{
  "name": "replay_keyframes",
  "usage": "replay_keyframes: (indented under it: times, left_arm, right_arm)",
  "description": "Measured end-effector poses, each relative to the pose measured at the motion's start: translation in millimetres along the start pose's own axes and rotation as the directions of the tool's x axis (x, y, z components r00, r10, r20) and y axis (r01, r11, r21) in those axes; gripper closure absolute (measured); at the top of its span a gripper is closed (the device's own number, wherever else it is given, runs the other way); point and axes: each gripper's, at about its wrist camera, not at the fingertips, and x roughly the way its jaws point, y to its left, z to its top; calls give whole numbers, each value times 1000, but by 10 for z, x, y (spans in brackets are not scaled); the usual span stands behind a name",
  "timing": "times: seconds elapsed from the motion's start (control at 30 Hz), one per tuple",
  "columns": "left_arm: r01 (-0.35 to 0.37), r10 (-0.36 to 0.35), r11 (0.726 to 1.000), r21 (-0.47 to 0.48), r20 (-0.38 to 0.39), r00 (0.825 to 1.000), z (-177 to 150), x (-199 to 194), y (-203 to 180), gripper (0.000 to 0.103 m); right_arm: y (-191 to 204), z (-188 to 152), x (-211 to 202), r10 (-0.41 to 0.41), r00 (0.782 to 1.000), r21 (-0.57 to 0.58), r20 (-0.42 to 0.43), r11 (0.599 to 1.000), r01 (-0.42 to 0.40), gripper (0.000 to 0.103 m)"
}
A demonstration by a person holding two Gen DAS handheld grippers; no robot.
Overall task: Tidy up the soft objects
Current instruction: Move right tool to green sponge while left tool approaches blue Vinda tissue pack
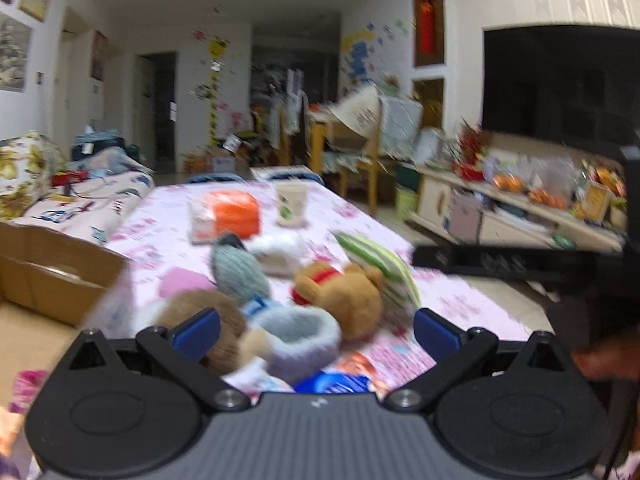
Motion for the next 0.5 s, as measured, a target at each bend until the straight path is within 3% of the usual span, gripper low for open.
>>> replay_keyframes:
  times: [0.27, 0.5]
  left_arm:
    - [88, -78, 994, 65, -136, 988, -122, 338, -235, 1]
    - [76, -57, 993, 89, -202, 978, -156, 596, -260, 1]
  right_arm:
    - [-64, 15, 273, 44, 998, 10, -49, 999, -43, 0]
    - [-52, 11, 457, 96, 992, 21, -85, 995, -95, 0]
